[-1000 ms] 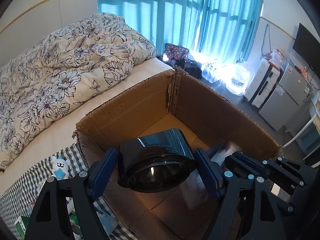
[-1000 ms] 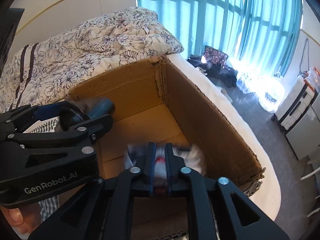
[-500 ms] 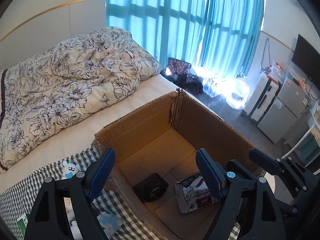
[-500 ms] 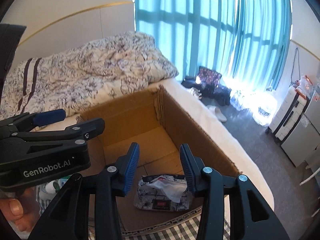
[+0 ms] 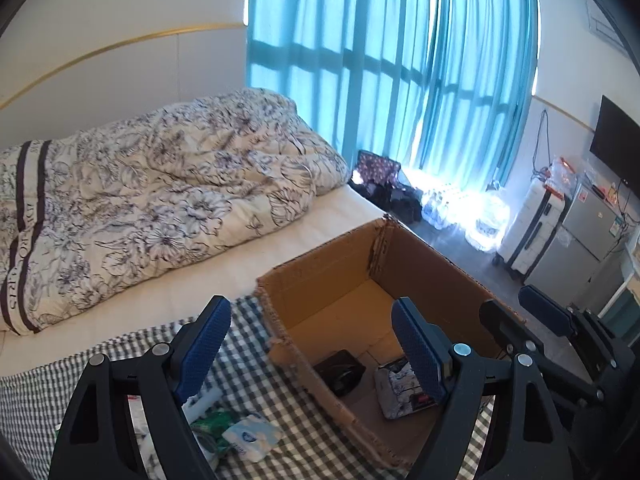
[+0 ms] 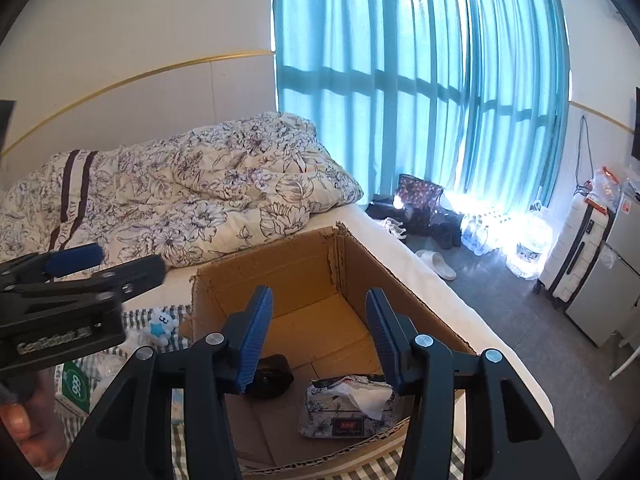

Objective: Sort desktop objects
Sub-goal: 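Open both tools to drop the tissue pack and black cup into the box, then move both tools back over the items on the gingham sheet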

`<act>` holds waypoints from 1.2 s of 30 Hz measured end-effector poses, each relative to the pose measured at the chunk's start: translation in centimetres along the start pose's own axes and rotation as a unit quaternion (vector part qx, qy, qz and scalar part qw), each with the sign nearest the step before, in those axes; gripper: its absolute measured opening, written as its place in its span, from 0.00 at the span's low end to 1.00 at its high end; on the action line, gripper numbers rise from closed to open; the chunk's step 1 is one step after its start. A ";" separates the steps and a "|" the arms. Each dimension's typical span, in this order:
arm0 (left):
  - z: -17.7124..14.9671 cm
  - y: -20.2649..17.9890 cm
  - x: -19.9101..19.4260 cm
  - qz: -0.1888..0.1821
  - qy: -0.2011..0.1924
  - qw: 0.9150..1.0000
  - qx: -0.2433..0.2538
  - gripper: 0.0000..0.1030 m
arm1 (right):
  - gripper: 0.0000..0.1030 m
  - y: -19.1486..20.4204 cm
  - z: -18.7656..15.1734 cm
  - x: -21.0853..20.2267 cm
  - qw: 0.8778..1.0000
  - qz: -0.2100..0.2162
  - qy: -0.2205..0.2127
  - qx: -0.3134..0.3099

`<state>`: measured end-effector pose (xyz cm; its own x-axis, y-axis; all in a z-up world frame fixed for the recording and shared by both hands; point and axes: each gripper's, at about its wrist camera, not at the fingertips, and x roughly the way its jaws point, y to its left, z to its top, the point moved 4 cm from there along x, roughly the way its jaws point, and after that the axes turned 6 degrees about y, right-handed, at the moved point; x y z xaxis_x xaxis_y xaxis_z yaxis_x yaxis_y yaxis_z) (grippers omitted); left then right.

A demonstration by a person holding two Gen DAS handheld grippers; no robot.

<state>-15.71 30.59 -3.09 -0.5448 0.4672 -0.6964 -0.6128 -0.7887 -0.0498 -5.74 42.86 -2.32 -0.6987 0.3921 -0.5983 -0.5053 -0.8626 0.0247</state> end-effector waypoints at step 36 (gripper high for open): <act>-5.0 17.2 -11.9 0.123 -0.085 0.981 -0.120 1.00 | 1.00 15.7 -0.4 -2.5 0.979 0.181 -0.039 -0.084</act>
<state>-16.96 9.48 0.77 -0.7593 0.2953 -0.5799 -0.3093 -0.9478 -0.0776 -11.70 28.22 -0.77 -0.8565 0.0681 -0.5117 -0.1315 -0.9873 0.0889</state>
